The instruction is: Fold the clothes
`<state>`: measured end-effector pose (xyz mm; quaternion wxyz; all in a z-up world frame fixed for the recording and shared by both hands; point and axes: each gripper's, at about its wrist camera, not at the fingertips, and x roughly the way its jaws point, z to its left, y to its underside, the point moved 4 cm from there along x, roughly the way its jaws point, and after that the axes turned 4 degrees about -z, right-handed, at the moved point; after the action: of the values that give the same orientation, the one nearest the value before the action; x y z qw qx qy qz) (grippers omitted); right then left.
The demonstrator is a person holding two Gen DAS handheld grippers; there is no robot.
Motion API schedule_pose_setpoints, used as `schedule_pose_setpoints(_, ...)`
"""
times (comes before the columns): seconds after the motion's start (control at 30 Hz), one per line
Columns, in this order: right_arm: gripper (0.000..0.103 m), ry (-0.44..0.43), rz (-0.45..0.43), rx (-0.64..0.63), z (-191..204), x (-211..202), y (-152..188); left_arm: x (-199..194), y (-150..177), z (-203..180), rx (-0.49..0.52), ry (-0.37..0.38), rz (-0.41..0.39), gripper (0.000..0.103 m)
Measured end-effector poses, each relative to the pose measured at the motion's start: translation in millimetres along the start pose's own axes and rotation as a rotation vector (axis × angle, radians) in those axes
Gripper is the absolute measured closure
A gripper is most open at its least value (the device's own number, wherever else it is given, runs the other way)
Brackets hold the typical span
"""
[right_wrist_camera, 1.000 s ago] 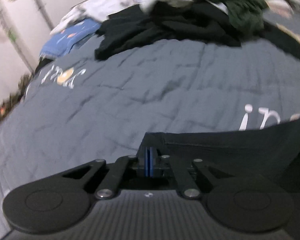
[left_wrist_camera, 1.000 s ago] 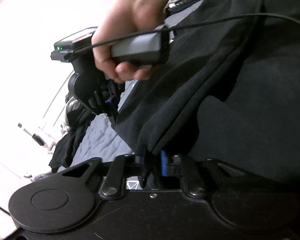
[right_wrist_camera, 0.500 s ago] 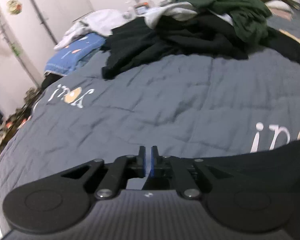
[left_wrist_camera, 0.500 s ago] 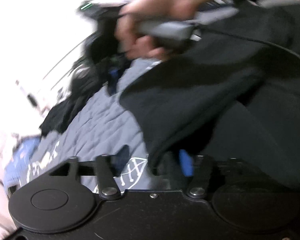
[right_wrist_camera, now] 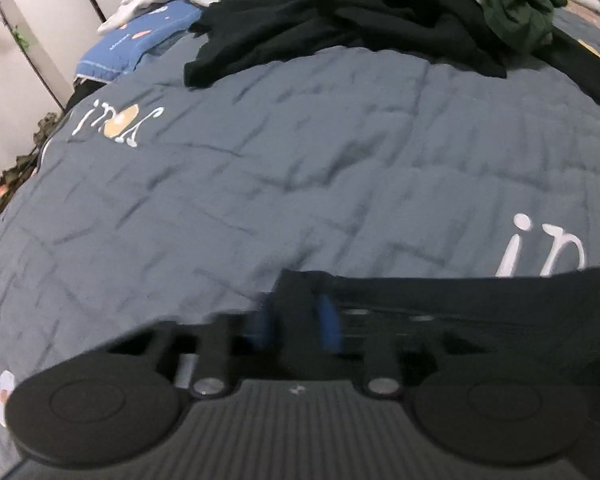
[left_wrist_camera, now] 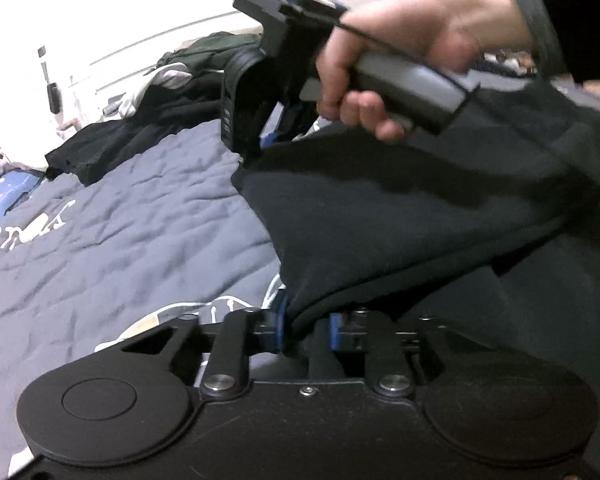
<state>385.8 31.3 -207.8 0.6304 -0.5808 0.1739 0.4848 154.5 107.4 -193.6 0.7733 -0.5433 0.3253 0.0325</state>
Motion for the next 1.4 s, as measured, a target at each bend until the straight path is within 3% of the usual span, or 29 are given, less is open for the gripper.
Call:
schedule_pose_setpoints(0.13, 0.097, -0.038, -0.143, 0.067, -1, -18, -12, -19, -14, 0, 0.141, -0.116, -0.108, 0.089)
schedule_pose_setpoints(0.2, 0.097, -0.069, -0.225, 0.101, -1, -29, -20, -20, -17, 2, 0.157, -0.143, -0.103, 0.089)
schedule_pose_setpoints(0.27, 0.097, -0.074, -0.243, 0.092, 1, -29, -24, -13, -11, 4, 0.152, -0.144, -0.059, 0.088)
schedule_pose_setpoints(0.37, 0.095, -0.007, -0.203, 0.011, 7, -11, -19, 1, 4, -1, 0.207, -0.139, 0.051, 0.075)
schedule_pose_setpoints(0.47, 0.093, 0.039, -0.222, -0.04, 9, -15, -18, -8, 6, -4, 0.293, -0.171, 0.025, 0.057)
schedule_pose_setpoints(0.57, 0.085, -0.008, -0.229, 0.023, 3, -45, -22, -18, 2, -9, 0.355, -0.182, -0.018, 0.048)
schedule_pose_setpoints(0.67, 0.064, -0.076, -0.28, 0.047, -2, -94, -15, -28, -4, -17, 0.416, -0.184, -0.072, 0.048)
schedule_pose_setpoints(0.73, 0.055, -0.092, -0.324, 0.052, -9, -131, -3, -34, -7, -27, 0.424, -0.141, -0.114, 0.048)
schedule_pose_setpoints(0.9, 0.051, -0.055, -0.376, 0.114, -45, -198, 54, -39, -10, -39, 0.406, 0.007, -0.07, 0.048)
schedule_pose_setpoints(1.0, 0.051, 0.0, -0.378, 0.191, -78, -221, 98, -39, -14, -45, 0.376, 0.014, -0.098, 0.045)
schedule_pose_setpoints(1.13, 0.05, 0.069, -0.358, 0.327, -121, -233, 163, -28, -16, -49, 0.294, 0.049, -0.091, 0.04)
schedule_pose_setpoints(1.23, 0.05, 0.124, -0.342, 0.415, -147, -230, 204, -11, -4, -53, 0.244, 0.114, 0.034, 0.039)
schedule_pose_setpoints(1.3, 0.051, 0.118, -0.336, 0.455, -160, -222, 223, -5, 5, -59, 0.283, 0.129, 0.076, 0.038)
schedule_pose_setpoints(1.4, 0.051, 0.088, -0.364, 0.473, -167, -218, 235, -7, -3, -57, 0.246, 0.125, 0.079, 0.039)
